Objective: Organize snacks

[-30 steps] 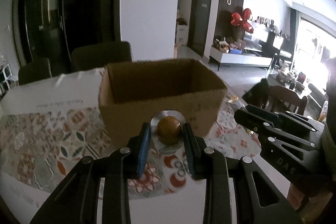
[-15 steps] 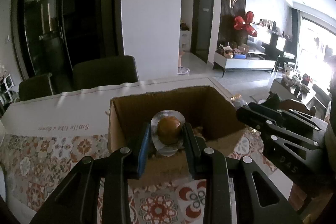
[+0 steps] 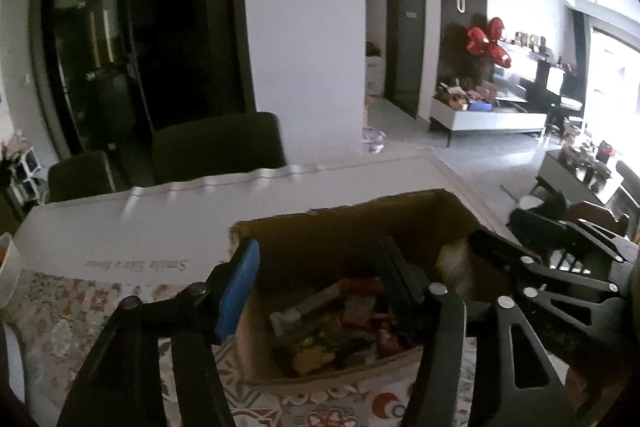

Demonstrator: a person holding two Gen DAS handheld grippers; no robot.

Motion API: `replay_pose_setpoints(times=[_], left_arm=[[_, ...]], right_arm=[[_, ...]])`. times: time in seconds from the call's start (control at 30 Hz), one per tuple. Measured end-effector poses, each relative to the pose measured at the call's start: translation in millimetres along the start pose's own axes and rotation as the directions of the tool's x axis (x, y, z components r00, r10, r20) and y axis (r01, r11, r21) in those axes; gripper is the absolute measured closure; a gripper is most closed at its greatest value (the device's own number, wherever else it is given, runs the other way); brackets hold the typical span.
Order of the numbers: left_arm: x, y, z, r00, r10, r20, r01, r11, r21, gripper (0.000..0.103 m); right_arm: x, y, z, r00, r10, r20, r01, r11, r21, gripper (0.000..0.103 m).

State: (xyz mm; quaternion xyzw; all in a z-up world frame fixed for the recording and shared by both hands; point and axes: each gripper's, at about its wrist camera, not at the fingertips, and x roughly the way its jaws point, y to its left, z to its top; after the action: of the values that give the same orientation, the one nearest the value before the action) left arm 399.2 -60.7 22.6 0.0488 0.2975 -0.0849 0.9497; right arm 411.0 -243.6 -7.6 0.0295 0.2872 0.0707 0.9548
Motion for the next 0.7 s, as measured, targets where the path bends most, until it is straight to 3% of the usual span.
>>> replay_pose_setpoints(times=[0.13, 0.23, 0.37, 0.5, 0.7], left_arm=[[-14, 4, -9, 0.999, 0.039, 0.03, -0.039, 0.999, 0.015, 0.031], [-31, 5, -17, 0.995, 0.076, 0.061, -0.077, 0.997, 0.018, 0.02], [-62, 8, -34, 0.989, 0.112, 0.1, -0.114, 0.993, 0.009, 0.013], [-92, 12, -51, 0.977, 0.158, 0.144, -0.16, 0.987, 0.004, 0.004], [-139, 20, -76, 0.973, 0.164, 0.161, -0.158, 0.986, -0.045, 0.0]], right_arm=[[-7, 2, -6, 0.999, -0.032, -0.003, 0.032, 0.999, -0.011, 0.052], [-19, 9, -12, 0.999, -0.049, 0.013, 0.049, 0.999, -0.023, 0.037], [-43, 17, -23, 0.997, -0.071, 0.039, 0.072, 0.997, -0.024, 0.035], [-72, 26, -35, 0.991, -0.112, 0.079, 0.114, 0.993, -0.028, 0.026], [-116, 42, -52, 0.985, -0.122, 0.118, 0.128, 0.991, -0.038, 0.016]])
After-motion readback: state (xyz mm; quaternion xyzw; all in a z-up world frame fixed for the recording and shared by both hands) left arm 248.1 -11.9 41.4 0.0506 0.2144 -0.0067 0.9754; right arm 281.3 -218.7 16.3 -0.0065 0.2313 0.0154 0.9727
